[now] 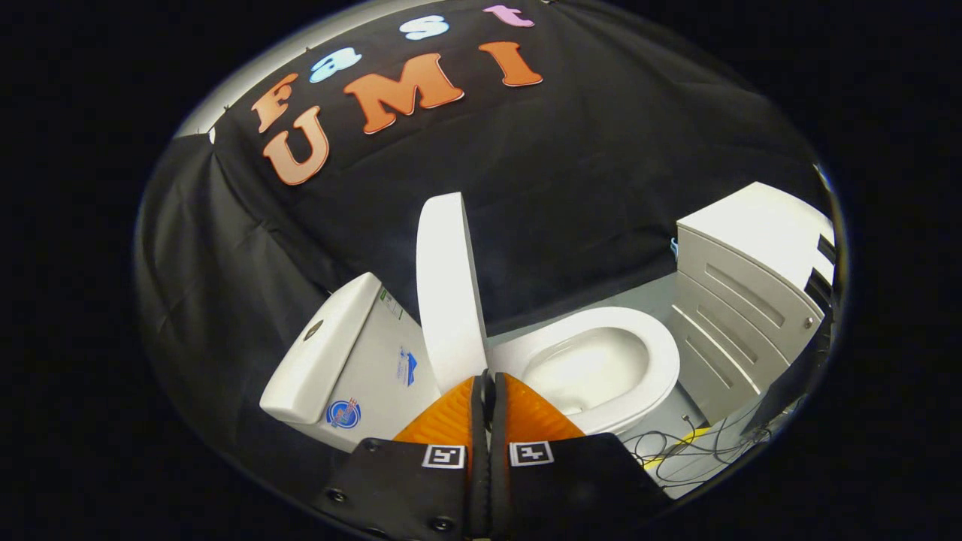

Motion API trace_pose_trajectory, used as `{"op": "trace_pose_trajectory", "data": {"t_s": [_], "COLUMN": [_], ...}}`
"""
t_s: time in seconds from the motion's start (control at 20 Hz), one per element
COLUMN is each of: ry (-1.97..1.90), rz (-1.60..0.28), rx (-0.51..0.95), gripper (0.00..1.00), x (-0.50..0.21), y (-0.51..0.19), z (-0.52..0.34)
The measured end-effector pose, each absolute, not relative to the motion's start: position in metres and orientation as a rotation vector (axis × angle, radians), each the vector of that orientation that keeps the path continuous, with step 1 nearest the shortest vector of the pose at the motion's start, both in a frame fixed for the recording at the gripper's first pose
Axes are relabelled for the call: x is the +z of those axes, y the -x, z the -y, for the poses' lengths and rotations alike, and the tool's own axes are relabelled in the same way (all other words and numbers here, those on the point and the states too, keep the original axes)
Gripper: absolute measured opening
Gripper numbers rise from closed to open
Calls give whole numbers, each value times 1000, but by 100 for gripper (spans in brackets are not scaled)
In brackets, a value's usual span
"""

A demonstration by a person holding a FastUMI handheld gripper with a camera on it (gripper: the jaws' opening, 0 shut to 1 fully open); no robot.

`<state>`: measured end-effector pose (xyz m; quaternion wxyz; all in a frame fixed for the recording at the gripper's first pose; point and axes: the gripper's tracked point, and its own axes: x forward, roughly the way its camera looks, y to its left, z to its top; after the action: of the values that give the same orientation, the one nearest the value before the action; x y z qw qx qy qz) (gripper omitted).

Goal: Open the toilet lid.

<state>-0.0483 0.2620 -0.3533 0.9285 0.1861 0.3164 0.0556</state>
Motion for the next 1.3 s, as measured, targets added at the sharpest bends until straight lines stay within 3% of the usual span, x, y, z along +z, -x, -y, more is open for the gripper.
{"op": "trace_pose_trajectory", "data": {"t_s": [1.3], "ry": [-57], "rz": [-622], "rx": [252], "gripper": [8], "x": [-337], "y": [75], "z": [-410]}}
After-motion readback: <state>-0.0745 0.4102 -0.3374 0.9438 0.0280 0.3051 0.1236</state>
